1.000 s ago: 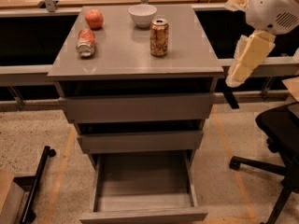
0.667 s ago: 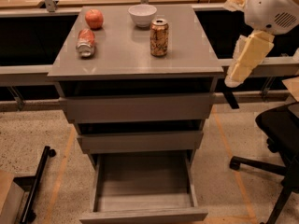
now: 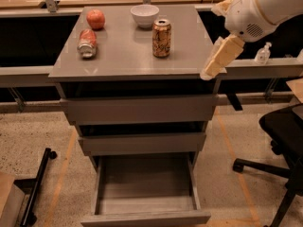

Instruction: Place orange can into bottom drawer

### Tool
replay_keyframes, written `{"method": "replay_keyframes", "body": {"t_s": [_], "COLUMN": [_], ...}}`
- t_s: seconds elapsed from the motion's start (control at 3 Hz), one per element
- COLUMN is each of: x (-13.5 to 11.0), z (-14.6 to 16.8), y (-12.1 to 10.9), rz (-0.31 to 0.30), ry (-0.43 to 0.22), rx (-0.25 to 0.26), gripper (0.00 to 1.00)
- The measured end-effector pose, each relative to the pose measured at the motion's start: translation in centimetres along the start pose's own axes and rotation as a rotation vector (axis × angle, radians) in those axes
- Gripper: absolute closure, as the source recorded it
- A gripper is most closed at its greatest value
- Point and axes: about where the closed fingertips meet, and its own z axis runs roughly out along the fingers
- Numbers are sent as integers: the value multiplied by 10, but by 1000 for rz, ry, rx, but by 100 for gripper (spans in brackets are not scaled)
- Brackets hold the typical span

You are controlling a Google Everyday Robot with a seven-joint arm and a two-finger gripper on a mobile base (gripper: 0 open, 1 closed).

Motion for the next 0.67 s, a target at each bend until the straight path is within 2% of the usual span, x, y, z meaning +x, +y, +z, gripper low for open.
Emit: {"method": "replay_keyframes", "body": {"t_s": [0.33,0.67], "x": [-7,-12], "z": [38,67], "y": [-30,-69], "rz": [45,103], "ry": [-134,-186], "rx": [7,39], "gripper": [0,0]}}
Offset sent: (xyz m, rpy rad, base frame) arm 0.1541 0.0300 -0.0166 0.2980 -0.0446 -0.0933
